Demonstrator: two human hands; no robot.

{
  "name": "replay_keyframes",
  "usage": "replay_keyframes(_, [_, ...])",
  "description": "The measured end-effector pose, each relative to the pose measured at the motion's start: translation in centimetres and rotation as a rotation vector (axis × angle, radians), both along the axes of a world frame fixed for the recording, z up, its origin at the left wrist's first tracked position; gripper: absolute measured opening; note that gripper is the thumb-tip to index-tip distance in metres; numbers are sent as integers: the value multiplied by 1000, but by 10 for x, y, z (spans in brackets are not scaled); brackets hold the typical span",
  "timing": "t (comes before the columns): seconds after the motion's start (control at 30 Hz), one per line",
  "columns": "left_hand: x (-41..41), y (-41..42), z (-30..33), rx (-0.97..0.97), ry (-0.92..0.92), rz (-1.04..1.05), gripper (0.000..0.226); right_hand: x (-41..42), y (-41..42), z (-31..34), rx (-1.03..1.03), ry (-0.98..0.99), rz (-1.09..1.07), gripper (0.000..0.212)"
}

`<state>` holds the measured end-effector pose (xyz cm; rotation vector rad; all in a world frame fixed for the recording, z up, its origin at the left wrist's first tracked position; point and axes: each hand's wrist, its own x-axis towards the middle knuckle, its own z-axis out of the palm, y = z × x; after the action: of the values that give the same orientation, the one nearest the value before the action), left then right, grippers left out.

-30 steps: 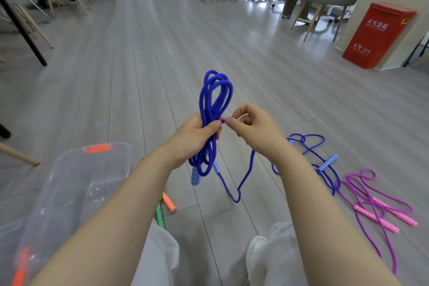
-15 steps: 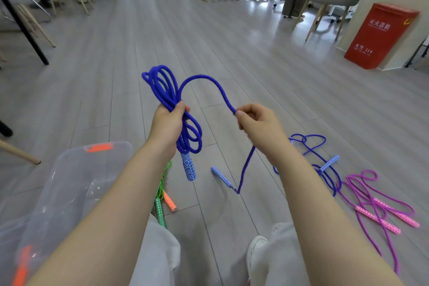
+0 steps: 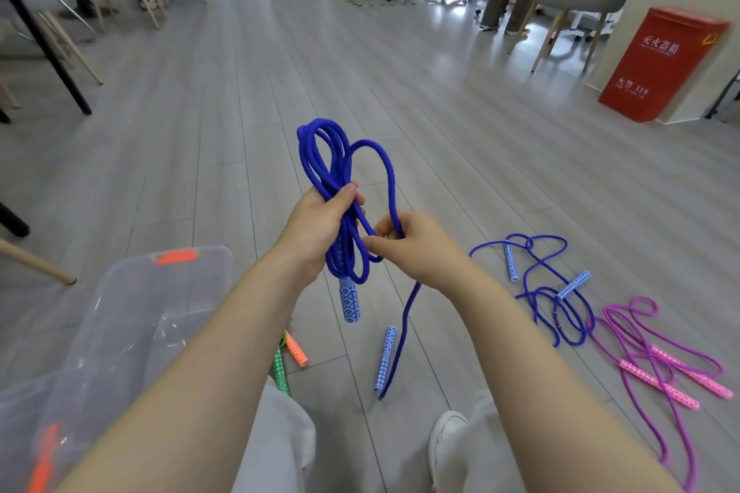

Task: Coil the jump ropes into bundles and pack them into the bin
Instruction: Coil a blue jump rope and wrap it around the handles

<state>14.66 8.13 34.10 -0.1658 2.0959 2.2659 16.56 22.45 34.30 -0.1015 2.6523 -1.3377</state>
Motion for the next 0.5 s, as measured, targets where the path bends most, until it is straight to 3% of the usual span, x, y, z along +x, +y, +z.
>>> replay_keyframes(0.2, [-1, 2, -1, 16, 36, 12, 14, 4, 5, 3, 93, -58, 80, 17])
replay_keyframes(0.4, [-20, -19, -7, 71, 22, 448, 7, 4, 47, 16, -88, -68, -84, 29])
replay_keyframes(0.5, [-22, -29, -4, 163, 57, 627, 12, 4, 68, 17, -44, -88, -79, 22])
